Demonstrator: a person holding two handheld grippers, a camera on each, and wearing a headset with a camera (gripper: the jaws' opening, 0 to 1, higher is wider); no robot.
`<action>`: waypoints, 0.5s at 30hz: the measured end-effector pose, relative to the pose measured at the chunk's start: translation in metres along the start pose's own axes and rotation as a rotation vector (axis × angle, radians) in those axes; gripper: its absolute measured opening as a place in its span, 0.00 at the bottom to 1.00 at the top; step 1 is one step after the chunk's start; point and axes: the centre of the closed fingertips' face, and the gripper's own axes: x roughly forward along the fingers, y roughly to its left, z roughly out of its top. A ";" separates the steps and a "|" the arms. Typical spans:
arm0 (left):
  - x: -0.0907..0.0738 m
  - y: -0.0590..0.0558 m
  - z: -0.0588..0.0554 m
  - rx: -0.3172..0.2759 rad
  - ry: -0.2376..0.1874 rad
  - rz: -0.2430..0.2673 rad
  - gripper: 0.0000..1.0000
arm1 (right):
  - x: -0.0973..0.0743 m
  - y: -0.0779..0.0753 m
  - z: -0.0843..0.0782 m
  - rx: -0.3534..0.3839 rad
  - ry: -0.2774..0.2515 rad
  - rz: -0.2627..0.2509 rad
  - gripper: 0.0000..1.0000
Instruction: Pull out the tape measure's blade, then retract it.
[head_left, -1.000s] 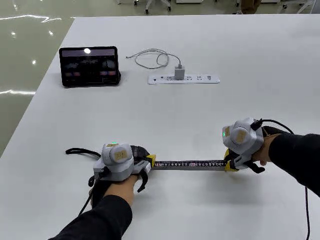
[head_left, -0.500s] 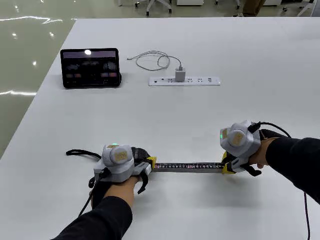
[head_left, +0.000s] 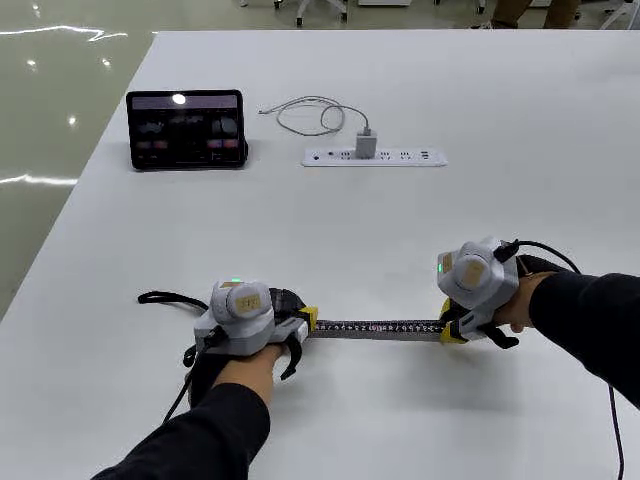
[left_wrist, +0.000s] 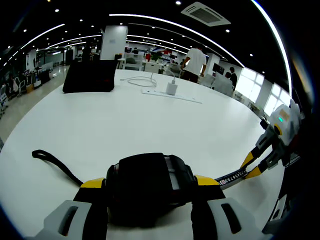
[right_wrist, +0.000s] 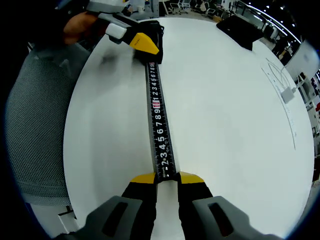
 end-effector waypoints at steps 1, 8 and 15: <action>0.000 0.000 0.000 0.000 0.001 0.000 0.63 | 0.001 0.001 0.002 -0.001 -0.002 0.000 0.11; 0.000 0.000 0.000 0.000 0.007 0.000 0.63 | 0.007 0.004 0.018 -0.016 -0.033 0.009 0.11; 0.000 0.000 -0.001 -0.002 0.011 0.000 0.63 | 0.012 0.005 0.029 -0.018 -0.038 0.017 0.11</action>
